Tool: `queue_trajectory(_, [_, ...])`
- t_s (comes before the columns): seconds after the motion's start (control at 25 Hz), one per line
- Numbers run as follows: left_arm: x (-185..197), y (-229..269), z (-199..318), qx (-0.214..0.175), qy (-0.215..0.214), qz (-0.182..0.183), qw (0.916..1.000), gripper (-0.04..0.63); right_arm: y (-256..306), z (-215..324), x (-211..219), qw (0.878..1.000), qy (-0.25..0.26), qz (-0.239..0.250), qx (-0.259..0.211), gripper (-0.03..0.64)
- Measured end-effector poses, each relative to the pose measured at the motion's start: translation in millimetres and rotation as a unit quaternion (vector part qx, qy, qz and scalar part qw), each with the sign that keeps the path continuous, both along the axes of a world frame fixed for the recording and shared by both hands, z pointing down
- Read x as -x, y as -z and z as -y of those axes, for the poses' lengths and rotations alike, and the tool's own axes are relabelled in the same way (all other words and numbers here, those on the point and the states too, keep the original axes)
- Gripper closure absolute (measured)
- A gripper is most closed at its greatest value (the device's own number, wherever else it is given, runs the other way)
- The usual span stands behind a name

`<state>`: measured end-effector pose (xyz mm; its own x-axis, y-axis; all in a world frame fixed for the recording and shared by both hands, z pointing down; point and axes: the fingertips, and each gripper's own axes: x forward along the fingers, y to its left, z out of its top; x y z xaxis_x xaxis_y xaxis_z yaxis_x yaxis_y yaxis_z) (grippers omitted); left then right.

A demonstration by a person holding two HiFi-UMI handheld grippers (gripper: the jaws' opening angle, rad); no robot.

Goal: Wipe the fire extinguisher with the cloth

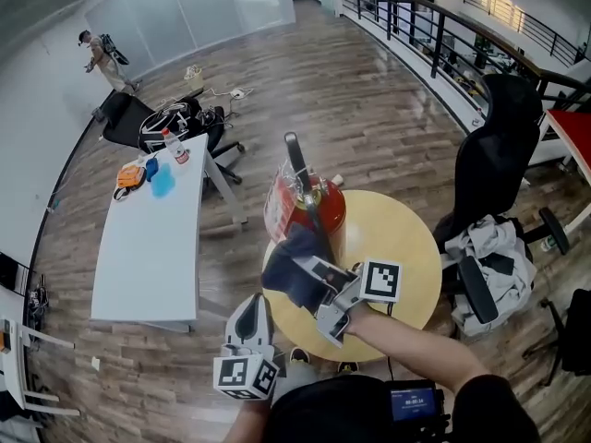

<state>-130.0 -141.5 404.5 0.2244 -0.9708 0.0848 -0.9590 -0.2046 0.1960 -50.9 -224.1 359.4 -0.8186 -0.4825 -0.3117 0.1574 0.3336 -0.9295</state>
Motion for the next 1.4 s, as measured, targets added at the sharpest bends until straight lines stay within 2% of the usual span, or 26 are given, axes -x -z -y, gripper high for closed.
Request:
queue_trajectory(0.12, [4,-7,-5,0.012,0.008,0.002,0.9999,0.572,-20,-1,11,0.999,-0.001,-0.028,-0.027,0.517])
queue_trajectory(0.28, [8,-21,-5,0.027,0.012,0.007,0.9995,0.572,-95,4,20,0.996,0.000,-0.090,0.026,0.517])
queue_trajectory(0.36, [10,-28,-2,0.034,0.011,0.010,0.9993,0.572,-137,11,21,0.991,-0.005,-0.128,0.034,0.517])
queue_trajectory(0.48, [17,-35,-7,0.049,0.020,0.017,0.9984,0.572,-207,13,20,0.978,-0.022,-0.202,0.053,0.517])
queue_trajectory(0.6, [24,-35,-14,0.062,0.028,0.028,0.9973,0.572,-283,7,13,0.956,-0.040,-0.265,0.116,0.517])
queue_trajectory(0.68, [25,-34,-17,0.065,0.029,0.037,0.9968,0.572,-324,4,4,0.943,-0.055,-0.287,0.162,0.517])
queue_trajectory(0.72, [25,-33,-19,0.066,0.030,0.040,0.9965,0.572,-335,3,0,0.940,-0.064,-0.288,0.173,0.517])
queue_trajectory(0.8, [27,-32,-22,0.070,0.033,0.045,0.9960,0.572,-342,2,-2,0.939,-0.080,-0.280,0.182,0.517])
queue_trajectory(0.92, [30,-34,-25,0.071,0.031,0.048,0.9959,0.572,-335,2,3,0.934,-0.099,-0.257,0.228,0.517])
queue_trajectory(0.96, [30,-34,-26,0.070,0.031,0.048,0.9959,0.572,-326,2,5,0.935,-0.104,-0.241,0.241,0.517])
queue_trajectory(1.04, [31,-30,-28,0.067,0.032,0.048,0.9961,0.572,-296,4,11,0.944,-0.110,-0.198,0.242,0.518])
queue_trajectory(1.24, [35,-22,-30,0.053,0.034,0.044,0.9970,0.572,-175,16,36,0.979,-0.081,-0.072,0.170,0.517])
queue_trajectory(1.4, [31,-9,-26,0.031,0.026,0.040,0.9984,0.572,-85,19,38,0.993,-0.059,0.006,0.106,0.517])
